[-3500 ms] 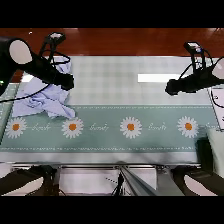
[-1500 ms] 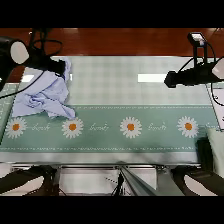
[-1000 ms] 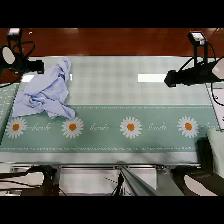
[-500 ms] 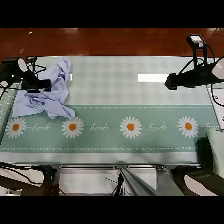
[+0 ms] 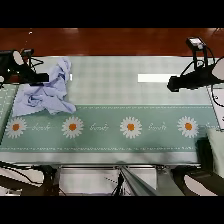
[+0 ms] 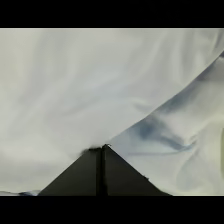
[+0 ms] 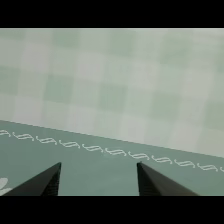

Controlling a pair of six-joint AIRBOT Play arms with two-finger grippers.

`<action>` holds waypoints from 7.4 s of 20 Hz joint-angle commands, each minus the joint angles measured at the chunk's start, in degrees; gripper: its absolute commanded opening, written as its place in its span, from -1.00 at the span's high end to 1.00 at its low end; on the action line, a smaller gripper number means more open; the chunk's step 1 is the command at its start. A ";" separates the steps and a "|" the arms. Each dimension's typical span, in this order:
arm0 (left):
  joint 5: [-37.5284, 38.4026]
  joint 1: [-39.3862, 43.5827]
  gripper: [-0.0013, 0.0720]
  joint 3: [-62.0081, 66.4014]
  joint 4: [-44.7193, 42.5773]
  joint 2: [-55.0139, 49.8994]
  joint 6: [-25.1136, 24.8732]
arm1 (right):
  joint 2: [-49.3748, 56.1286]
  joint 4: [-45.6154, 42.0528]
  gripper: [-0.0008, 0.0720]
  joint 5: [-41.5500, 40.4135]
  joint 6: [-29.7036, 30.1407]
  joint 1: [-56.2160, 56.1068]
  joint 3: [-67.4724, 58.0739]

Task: Fold the shirts.

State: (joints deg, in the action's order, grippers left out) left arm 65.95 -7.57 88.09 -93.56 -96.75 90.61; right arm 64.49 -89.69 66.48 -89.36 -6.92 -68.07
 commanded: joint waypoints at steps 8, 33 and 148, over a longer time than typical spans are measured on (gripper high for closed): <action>-0.85 1.75 0.92 4.02 0.20 6.12 -2.93 | 0.04 -5.90 -0.51 0.55 0.00 -0.04 -0.07; -10.32 57.86 0.92 6.36 10.82 16.02 2.36 | 0.04 -34.49 -0.51 11.50 -3.67 10.82 -0.07; -8.28 12.02 0.91 -42.45 28.81 49.37 -9.14 | 16.72 18.36 0.91 14.36 11.04 10.25 -15.26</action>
State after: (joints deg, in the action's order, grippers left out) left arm 67.22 4.21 50.22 -64.71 -46.61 81.84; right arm 73.17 -70.50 92.27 -78.24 6.46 -83.55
